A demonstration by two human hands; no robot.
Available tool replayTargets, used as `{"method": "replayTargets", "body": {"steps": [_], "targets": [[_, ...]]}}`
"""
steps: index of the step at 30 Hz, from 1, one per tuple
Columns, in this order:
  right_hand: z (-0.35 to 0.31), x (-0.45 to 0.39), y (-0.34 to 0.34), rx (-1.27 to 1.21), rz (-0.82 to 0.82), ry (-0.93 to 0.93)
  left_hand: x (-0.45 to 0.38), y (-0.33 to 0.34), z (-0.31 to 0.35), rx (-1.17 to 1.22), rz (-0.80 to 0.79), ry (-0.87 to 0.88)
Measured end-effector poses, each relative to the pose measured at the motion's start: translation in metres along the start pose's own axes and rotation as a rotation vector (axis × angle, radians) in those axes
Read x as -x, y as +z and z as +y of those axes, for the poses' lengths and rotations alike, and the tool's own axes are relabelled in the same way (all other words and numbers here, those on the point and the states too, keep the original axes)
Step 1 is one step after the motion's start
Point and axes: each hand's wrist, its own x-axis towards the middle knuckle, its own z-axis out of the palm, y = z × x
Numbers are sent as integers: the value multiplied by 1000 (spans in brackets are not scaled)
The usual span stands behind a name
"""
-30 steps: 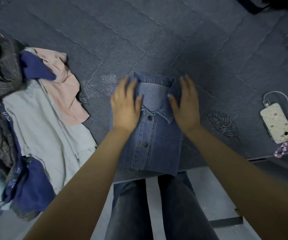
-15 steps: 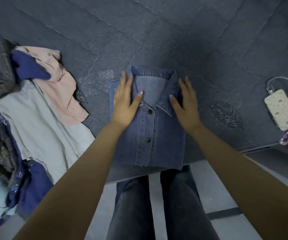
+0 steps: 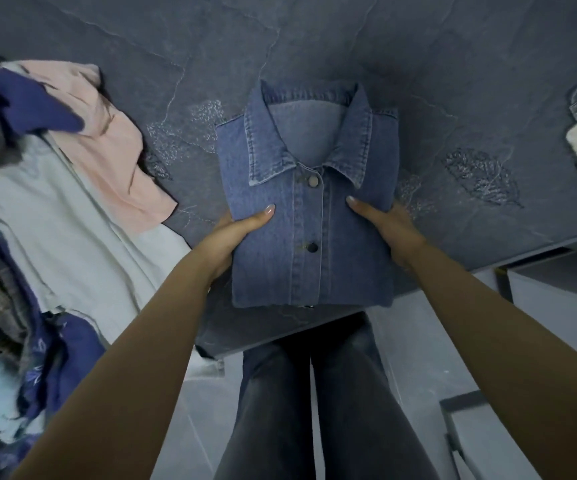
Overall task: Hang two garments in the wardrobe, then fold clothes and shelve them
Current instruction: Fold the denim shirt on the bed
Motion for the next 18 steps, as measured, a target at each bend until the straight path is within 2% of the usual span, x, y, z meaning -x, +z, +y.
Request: {"method": "replayTargets", "body": {"steps": [5, 10, 18], "targets": [[3, 0, -3, -94, -51, -28, -2, 8, -6, 49, 94, 111], [3, 43, -1, -214, -6, -101, 29, 25, -2, 119, 170, 218], [15, 213, -11, -434, 183, -208, 137, 60, 30, -147, -113, 221]]}}
